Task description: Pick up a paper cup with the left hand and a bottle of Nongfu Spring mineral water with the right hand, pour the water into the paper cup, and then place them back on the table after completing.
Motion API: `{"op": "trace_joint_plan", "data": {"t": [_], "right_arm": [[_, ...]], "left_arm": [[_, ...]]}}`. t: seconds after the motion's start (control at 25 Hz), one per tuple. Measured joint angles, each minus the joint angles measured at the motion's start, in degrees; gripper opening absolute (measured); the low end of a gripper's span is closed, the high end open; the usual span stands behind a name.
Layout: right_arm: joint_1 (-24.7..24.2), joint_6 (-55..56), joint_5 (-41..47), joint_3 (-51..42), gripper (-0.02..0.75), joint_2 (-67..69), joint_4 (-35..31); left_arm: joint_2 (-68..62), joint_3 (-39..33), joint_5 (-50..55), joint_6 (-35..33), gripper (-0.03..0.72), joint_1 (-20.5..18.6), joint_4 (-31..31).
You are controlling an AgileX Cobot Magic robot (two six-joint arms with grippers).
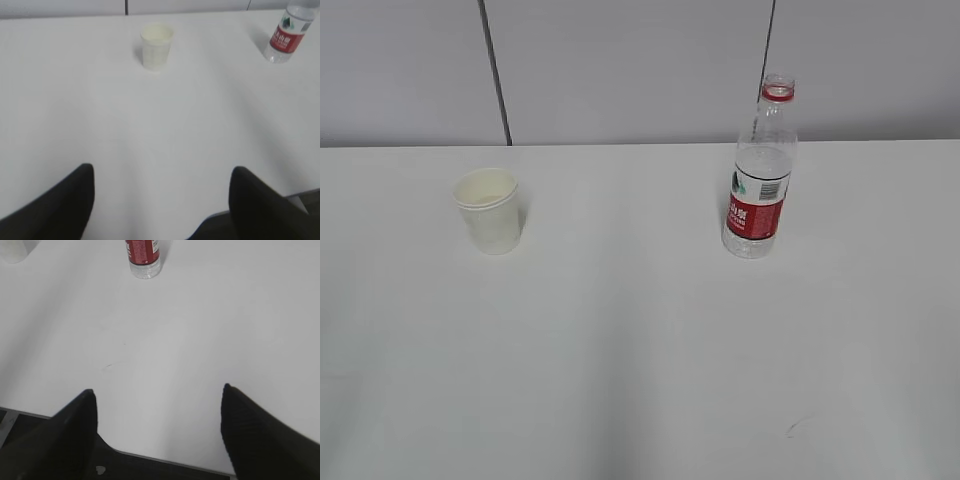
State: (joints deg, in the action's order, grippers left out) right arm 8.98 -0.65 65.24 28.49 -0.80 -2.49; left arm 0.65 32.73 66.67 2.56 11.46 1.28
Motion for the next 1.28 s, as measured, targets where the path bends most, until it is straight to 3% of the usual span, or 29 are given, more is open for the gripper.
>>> {"op": "trace_joint_plan", "data": {"t": [0.68,1.0,1.28], "right_arm": [[0.0,-0.05,0.13,-0.27,0.568,-0.22,0.34],[0.0,-0.05,0.13,-0.27,0.568,-0.22,3.06],[0.0,0.08,0.13,-0.27,0.568,-0.22,3.18]], "left_arm": [[0.0,-2.89,-3.18,-0.01,0.501,-0.18,1.32],[0.0,-2.99,-3.22,-0.11,0.491,-8.14,1.41],[0.0,-2.99,-3.22,-0.11,0.489,-9.37,1.35]]}}
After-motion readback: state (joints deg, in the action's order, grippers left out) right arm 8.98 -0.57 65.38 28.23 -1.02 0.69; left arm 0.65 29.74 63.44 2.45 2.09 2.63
